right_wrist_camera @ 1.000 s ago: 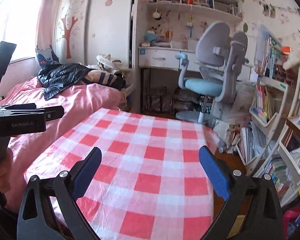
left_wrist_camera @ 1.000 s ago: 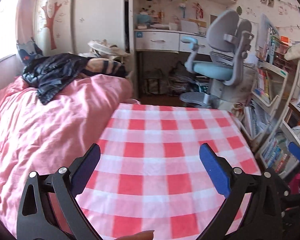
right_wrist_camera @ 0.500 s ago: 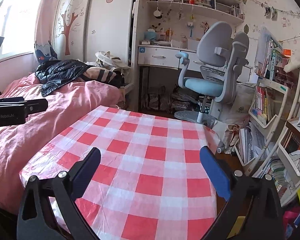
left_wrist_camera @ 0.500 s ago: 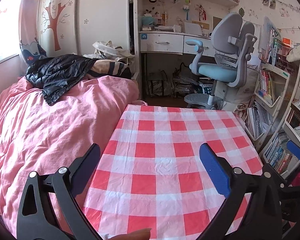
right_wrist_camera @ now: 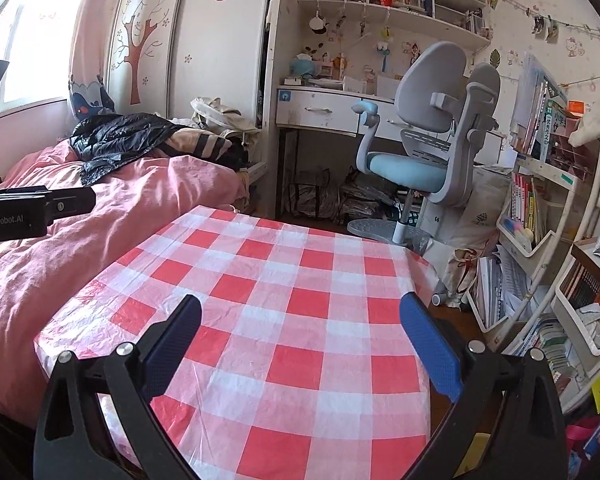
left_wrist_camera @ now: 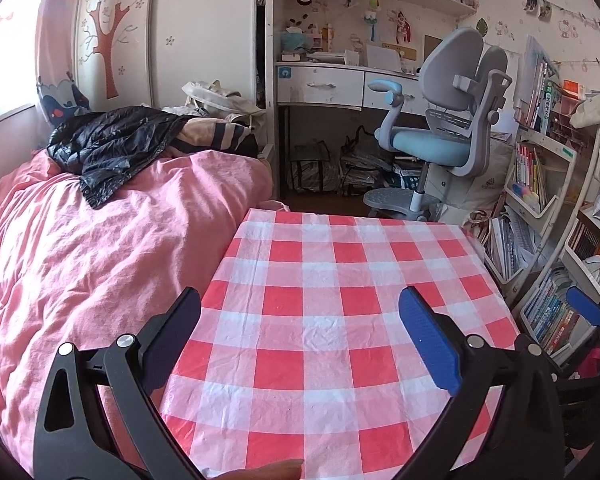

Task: Collect trash

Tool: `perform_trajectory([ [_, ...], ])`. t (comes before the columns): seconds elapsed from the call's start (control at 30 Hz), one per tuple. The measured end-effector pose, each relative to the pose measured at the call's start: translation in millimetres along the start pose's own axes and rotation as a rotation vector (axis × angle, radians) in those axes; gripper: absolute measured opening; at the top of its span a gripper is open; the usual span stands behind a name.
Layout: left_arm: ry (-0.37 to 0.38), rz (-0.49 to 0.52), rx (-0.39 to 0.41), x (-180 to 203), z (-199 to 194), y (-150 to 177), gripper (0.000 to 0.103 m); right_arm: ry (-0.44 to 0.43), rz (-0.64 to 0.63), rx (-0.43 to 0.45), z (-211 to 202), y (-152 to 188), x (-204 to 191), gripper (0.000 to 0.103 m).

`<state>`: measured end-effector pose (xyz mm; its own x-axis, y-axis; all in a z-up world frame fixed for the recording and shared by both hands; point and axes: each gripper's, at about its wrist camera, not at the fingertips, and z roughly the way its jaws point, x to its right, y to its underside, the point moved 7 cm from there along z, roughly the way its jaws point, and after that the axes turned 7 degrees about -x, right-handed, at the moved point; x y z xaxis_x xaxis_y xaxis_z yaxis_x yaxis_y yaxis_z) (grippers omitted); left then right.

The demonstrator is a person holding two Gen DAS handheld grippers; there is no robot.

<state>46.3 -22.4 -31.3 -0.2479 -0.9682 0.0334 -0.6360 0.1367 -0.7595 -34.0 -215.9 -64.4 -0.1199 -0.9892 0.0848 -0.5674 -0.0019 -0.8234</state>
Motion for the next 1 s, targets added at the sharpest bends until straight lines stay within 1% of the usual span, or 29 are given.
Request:
perform_trajectory([
  [0.3, 0.008, -0.028, 0.006, -3.7, -0.2, -1.2, 0.096, 0.0, -0.001, 0.001, -0.3, 0.0, 0.6, 0.095],
  [1.0, 0.013, -0.038, 0.01, -7.6, 1.4, -3.7, 0.096, -0.001, 0.001, 0.002, -0.4, 0.4, 1.2, 0.095],
])
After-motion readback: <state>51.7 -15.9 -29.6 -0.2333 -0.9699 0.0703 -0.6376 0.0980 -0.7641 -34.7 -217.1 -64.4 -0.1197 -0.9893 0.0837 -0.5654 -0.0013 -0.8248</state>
